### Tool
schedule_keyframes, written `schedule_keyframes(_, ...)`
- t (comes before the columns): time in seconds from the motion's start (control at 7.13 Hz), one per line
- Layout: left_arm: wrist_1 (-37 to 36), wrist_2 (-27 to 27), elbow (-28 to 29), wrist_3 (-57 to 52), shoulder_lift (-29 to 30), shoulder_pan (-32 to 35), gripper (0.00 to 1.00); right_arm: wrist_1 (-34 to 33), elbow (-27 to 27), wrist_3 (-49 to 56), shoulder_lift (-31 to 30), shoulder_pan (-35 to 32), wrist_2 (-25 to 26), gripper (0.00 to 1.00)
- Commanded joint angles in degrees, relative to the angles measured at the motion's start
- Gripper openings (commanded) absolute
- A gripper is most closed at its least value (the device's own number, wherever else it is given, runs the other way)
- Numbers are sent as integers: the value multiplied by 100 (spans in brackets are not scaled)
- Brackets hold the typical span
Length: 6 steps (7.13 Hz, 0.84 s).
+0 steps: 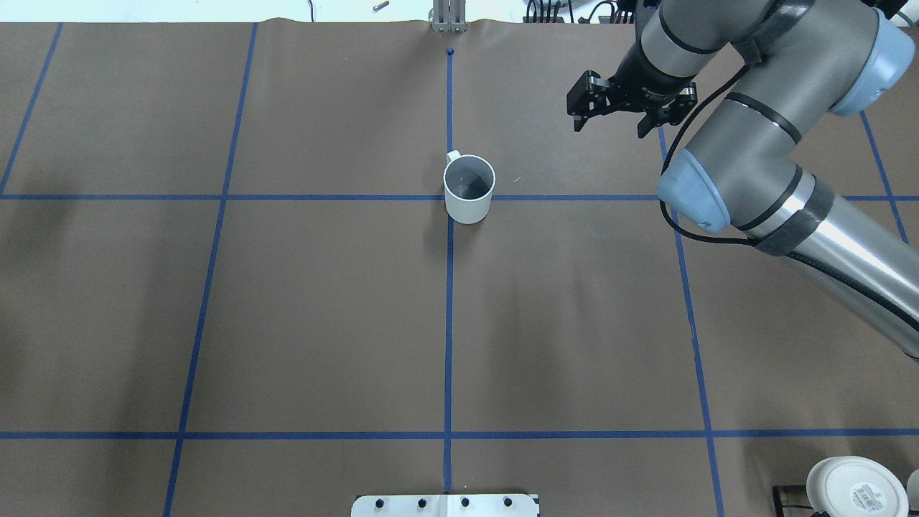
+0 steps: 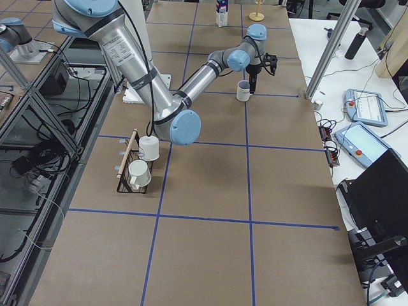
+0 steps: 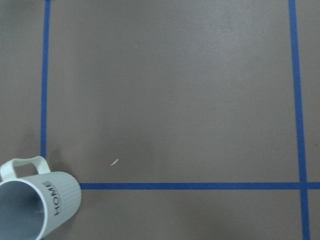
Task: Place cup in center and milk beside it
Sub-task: 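Lift the right gripper up and away from the mug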
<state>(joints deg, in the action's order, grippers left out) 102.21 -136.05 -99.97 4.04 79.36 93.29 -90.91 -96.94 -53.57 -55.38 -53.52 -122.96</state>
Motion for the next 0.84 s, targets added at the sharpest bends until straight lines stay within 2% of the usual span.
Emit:
schedule_keyframes(0.0,0,-9,-93,61,-262,5,100,-6,-185,382,-419,-132,0,100)
schedule_keyframes(0.28,288,17,-76,1136,-325,-30,100,20,-177,418,-483,-141,9,100)
schedule_keyframes(0.42,543,26,124,1334,-307,-39,100,20,-185,418,-474,-133,17,100)
schedule_keyframes(0.7,554,34,170,1756,-220,-118,100,29,-177,418,-474,-124,44,100)
